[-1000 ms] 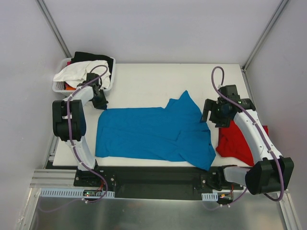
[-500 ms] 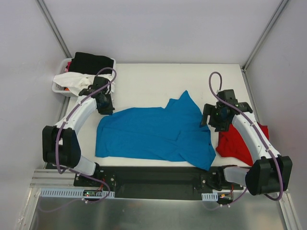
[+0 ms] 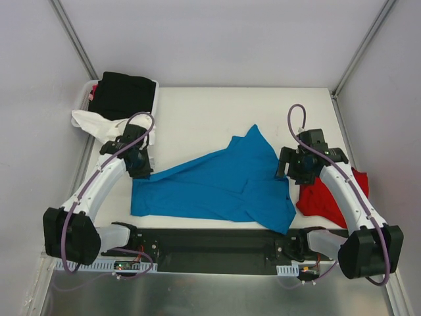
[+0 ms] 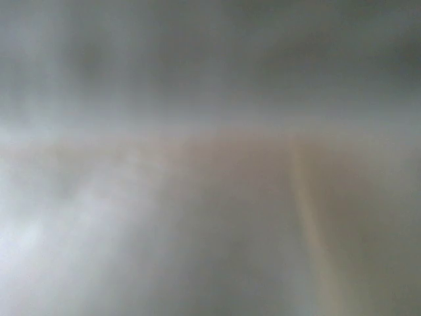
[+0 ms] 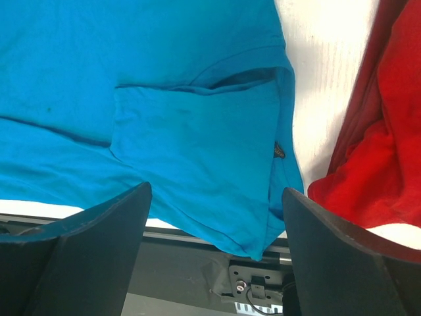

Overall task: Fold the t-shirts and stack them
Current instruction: Fold the tshirt

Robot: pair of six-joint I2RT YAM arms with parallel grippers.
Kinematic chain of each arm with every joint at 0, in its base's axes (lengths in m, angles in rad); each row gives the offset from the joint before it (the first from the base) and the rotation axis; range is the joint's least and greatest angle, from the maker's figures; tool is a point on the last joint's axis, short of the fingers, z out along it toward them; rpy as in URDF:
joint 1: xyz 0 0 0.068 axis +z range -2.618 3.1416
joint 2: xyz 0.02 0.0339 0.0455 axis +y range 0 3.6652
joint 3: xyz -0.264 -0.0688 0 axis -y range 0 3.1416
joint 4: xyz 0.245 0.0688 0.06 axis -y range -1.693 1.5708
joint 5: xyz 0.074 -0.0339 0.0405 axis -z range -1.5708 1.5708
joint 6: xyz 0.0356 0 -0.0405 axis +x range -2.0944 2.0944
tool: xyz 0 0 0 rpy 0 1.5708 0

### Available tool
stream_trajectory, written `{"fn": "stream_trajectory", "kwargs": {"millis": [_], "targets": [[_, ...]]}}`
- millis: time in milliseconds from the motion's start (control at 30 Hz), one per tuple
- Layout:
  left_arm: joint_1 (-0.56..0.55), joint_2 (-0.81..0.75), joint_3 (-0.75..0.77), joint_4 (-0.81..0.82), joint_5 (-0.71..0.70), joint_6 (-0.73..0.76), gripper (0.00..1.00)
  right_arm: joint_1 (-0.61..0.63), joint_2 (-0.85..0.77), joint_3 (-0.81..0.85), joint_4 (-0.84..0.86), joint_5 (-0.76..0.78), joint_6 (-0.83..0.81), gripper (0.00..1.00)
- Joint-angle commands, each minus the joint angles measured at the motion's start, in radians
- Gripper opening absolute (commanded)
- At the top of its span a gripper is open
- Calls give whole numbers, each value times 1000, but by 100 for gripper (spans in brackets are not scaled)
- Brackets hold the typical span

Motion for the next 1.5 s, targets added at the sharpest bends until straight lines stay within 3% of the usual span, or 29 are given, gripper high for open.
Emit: {"fn": "stream_trajectory", "kwargs": {"millis": [0, 133, 200, 300, 333, 433, 767, 1000, 1200, 1267, 1300, 1333, 1367, 1467], "targets": [[-15, -92, -50, -77, -22, -38, 8, -4, -44, -20, 16, -1, -15, 84], [-20, -74, -46, -85, -30, -41, 12, -4, -56, -31, 16, -8, -15, 84], [-20, -16, -38, -92, -21, -36, 22, -4, -67, -34, 13, -8, -15, 84], [-20, 40, -29, -91, -21, -44, 51, -4, -82, -33, 5, -1, -13, 84], [-20, 52, -27, -89, -24, -47, 73, -5, -88, -33, 3, 3, -13, 84], [-20, 94, 5, -83, -38, -39, 99, -5, -104, -33, -10, 14, -16, 84], [-20, 149, 83, -66, -79, -28, 99, -4, -88, -8, -9, 8, -12, 84], [-6, 319, 180, -57, -165, -24, 99, -5, -65, -4, -1, 5, -16, 84], [53, 457, 230, 67, -47, 33, 99, -4, -64, 10, -20, 28, -18, 84], [93, 506, 233, 110, -6, 41, 82, -5, -61, 21, -32, 41, -28, 84], [106, 520, 230, 124, 22, 50, 62, -4, -59, 24, -41, 49, -33, 84], [116, 546, 230, 130, 31, 54, 15, -4, -59, 29, -44, 54, -36, 84], [123, 552, 232, 136, 34, 59, 0, -5, -58, 38, -47, 63, -41, 84], [130, 528, 235, 139, 22, 76, 0, -5, -47, 44, -52, 69, -44, 84]]}}
